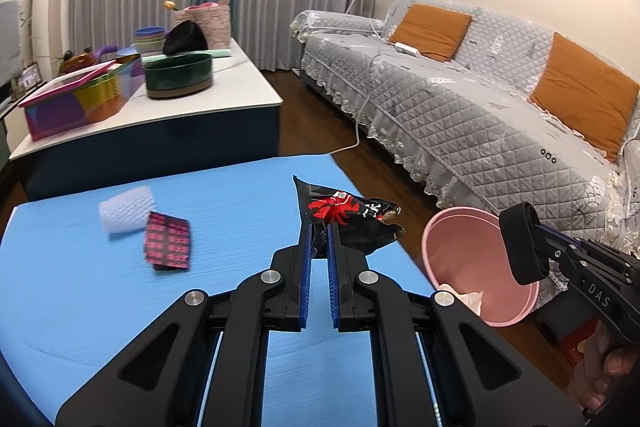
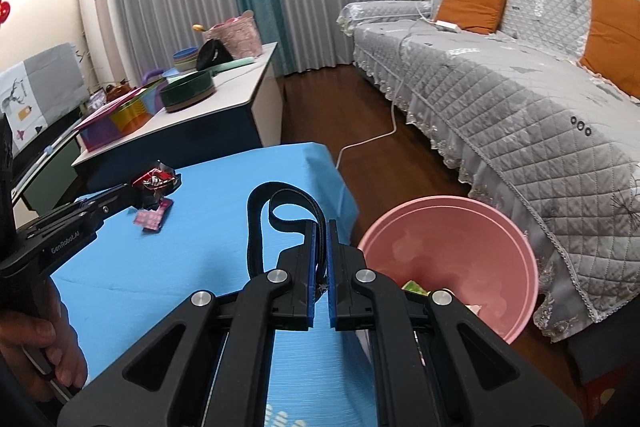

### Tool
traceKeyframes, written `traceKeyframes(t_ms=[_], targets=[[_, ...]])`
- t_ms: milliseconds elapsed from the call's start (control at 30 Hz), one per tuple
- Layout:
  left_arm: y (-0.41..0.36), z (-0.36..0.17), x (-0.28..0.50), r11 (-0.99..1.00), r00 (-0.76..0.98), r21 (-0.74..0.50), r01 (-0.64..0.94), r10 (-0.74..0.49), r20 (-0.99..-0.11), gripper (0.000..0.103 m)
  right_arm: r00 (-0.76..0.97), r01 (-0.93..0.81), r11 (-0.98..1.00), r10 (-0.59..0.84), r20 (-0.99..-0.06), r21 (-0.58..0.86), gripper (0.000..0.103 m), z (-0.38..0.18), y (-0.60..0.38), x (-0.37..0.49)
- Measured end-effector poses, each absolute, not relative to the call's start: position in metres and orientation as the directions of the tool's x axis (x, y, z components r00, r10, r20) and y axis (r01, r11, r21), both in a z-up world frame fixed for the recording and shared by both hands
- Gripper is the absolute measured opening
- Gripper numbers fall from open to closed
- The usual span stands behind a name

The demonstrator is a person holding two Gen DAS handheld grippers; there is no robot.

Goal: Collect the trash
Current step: 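Carry the wrapper in the left gripper while the right gripper carries the band to the pink bin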

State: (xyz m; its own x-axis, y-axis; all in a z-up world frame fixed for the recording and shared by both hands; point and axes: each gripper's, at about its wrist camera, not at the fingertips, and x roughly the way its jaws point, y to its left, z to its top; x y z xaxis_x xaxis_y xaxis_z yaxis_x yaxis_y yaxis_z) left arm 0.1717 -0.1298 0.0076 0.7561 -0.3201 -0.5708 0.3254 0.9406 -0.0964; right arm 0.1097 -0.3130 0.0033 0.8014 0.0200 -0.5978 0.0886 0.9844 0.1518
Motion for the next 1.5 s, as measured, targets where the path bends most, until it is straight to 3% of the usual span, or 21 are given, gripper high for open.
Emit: traceKeyframes(t_ms=[1500], targets=[[-0.271,-0.033,0.16,0.831,0.637,-0.023,0.555,-0.443,-0.631,0.008,0.789,0.343,0.913,-0.151,-0.596,0.223,0.005,0.0,-0.44,0.09]])
